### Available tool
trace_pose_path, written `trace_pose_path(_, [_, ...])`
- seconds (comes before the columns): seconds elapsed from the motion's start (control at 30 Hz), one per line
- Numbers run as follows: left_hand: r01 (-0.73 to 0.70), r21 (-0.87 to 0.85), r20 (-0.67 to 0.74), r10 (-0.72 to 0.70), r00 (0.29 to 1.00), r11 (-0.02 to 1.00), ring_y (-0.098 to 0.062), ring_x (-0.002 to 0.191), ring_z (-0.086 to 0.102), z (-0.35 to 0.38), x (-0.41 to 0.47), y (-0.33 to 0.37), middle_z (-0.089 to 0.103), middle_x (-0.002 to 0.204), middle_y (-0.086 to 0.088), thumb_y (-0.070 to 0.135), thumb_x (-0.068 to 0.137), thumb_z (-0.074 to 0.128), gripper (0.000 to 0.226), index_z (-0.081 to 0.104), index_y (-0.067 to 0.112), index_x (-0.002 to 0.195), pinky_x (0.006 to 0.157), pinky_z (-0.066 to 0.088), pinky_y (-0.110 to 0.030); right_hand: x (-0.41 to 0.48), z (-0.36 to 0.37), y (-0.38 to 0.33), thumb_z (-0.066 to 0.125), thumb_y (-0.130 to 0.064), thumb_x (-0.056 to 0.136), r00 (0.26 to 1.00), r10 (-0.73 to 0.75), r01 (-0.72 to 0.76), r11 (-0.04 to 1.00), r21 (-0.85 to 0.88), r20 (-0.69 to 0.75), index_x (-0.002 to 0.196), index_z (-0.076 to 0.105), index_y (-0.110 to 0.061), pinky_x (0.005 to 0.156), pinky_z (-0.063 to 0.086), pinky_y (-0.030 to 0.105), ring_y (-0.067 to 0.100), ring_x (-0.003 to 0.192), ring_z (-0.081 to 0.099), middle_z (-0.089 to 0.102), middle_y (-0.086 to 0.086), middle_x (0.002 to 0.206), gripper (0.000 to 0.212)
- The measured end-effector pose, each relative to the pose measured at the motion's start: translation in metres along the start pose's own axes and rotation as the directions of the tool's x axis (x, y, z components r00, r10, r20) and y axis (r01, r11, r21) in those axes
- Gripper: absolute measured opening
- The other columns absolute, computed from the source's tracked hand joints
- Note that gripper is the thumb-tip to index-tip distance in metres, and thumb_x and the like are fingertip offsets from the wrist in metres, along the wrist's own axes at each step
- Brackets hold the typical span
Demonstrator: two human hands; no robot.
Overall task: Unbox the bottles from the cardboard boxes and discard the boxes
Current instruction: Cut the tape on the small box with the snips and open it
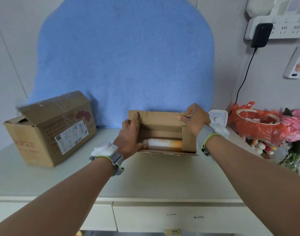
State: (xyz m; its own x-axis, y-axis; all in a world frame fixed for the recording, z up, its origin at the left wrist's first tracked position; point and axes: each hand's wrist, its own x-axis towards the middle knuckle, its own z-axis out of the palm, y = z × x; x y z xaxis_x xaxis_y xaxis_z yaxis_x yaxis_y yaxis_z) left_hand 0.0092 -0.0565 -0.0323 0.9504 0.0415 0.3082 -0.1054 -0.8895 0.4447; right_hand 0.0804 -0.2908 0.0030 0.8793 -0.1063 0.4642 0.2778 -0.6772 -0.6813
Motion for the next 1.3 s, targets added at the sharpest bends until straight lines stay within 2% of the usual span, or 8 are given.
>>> trace_pose_path(0.17, [0.071, 0.121, 0.033, -0.076, 0.997, 0.990, -0.042, 0.117, 0.052, -0.008, 0.003, 0.013, 0.023, 0.142, -0.016, 0.034, 0.076, 0.081, 0.111, 0.001, 0.025, 0.153, 0.095, 0.049, -0.050, -0.015, 0.003, -0.016, 0.078, -0.041, 0.075, 0.984, 0.137, -0.115, 0.977, -0.177, 0.116, 0.122, 0.042, -0.013, 0.093, 0.047, 0.043, 0.034, 0.109, 0.055, 0.054, 0.008, 0.120, 0.066])
trace_pose_path(0.27, [0.110, 0.162, 0.016, -0.115, 0.993, 0.981, -0.042, 0.111, 0.054, -0.010, 0.003, 0.022, 0.027, 0.137, -0.017, 0.033, 0.076, 0.081, 0.108, 0.005, 0.022, 0.152, 0.092, 0.051, -0.051, -0.030, 0.006, -0.016, 0.081, -0.036, 0.073, 0.955, 0.217, -0.157, 0.949, -0.274, 0.202, 0.135, 0.028, -0.006, 0.094, 0.047, 0.042, 0.037, 0.116, 0.054, 0.049, 0.015, 0.131, 0.087])
trace_pose_path(0.43, [0.115, 0.287, -0.027, -0.112, 0.993, 0.951, -0.039, 0.114, 0.052, -0.001, 0.001, 0.021, 0.023, 0.143, -0.019, 0.042, 0.078, 0.078, 0.112, -0.002, 0.019, 0.154, 0.090, 0.052, -0.047, -0.037, 0.001, -0.018, 0.060, -0.015, 0.090, 0.962, 0.188, -0.092, 0.906, -0.413, 0.199, 0.133, 0.029, -0.008, 0.079, 0.048, 0.036, 0.034, 0.102, 0.063, 0.060, 0.017, 0.117, 0.054])
trace_pose_path(0.53, [0.111, 0.451, -0.175, -0.034, 0.984, 0.886, -0.042, 0.147, 0.012, 0.006, 0.004, 0.009, -0.004, 0.160, -0.020, 0.053, 0.075, 0.074, 0.118, -0.003, 0.015, 0.156, 0.107, 0.039, -0.048, -0.035, -0.006, -0.016, 0.048, -0.011, 0.096, 0.950, 0.182, -0.092, 0.939, -0.331, 0.253, 0.137, 0.032, -0.009, 0.079, 0.044, 0.033, 0.033, 0.107, 0.061, 0.059, 0.020, 0.120, 0.044])
trace_pose_path(0.63, [0.026, 0.449, -0.181, 0.062, 0.981, 0.893, -0.037, 0.150, -0.011, 0.012, 0.007, -0.001, -0.024, 0.161, -0.008, 0.050, 0.076, 0.072, 0.120, -0.009, 0.011, 0.156, 0.116, 0.027, -0.052, -0.036, -0.011, 0.000, 0.043, -0.010, 0.099, 0.972, 0.085, -0.072, 0.995, -0.068, 0.218, 0.125, 0.049, -0.012, 0.090, 0.045, 0.031, 0.029, 0.107, 0.058, 0.061, 0.012, 0.120, 0.027])
trace_pose_path(0.77, [0.010, 0.318, -0.165, 0.045, 0.985, 0.948, -0.037, 0.139, 0.029, 0.010, 0.011, -0.006, -0.007, 0.163, -0.002, 0.044, 0.072, 0.078, 0.121, -0.006, 0.018, 0.156, 0.090, 0.053, -0.045, -0.033, -0.005, 0.020, 0.048, -0.010, 0.097, 0.992, 0.061, -0.074, 0.990, 0.119, 0.109, 0.111, 0.058, -0.018, 0.076, 0.039, 0.025, 0.017, 0.084, 0.052, 0.061, 0.001, 0.106, 0.019])
trace_pose_path(0.93, [0.018, 0.253, -0.272, 0.053, 0.961, 0.967, -0.030, 0.099, 0.046, 0.005, 0.018, -0.006, 0.022, 0.139, 0.001, 0.025, 0.068, 0.082, 0.092, 0.024, 0.021, 0.140, 0.057, 0.043, -0.034, -0.033, 0.004, 0.023, 0.050, -0.017, 0.096, 0.995, 0.093, -0.096, 0.980, 0.176, 0.023, 0.103, 0.060, -0.024, 0.078, 0.042, 0.028, 0.016, 0.083, 0.054, 0.060, -0.005, 0.097, 0.015])
trace_pose_path(1.3, [-0.189, 0.079, -0.272, 0.204, 0.941, 0.979, -0.029, 0.105, 0.054, -0.012, 0.013, -0.026, 0.029, 0.144, 0.004, -0.020, 0.069, 0.041, 0.084, 0.038, 0.024, 0.140, 0.076, 0.054, -0.046, -0.028, 0.008, 0.027, 0.037, -0.020, 0.101, 0.993, 0.122, -0.120, 0.978, 0.173, 0.002, 0.110, 0.060, -0.020, 0.081, 0.039, 0.027, 0.016, 0.090, 0.050, 0.058, -0.004, 0.100, 0.024])
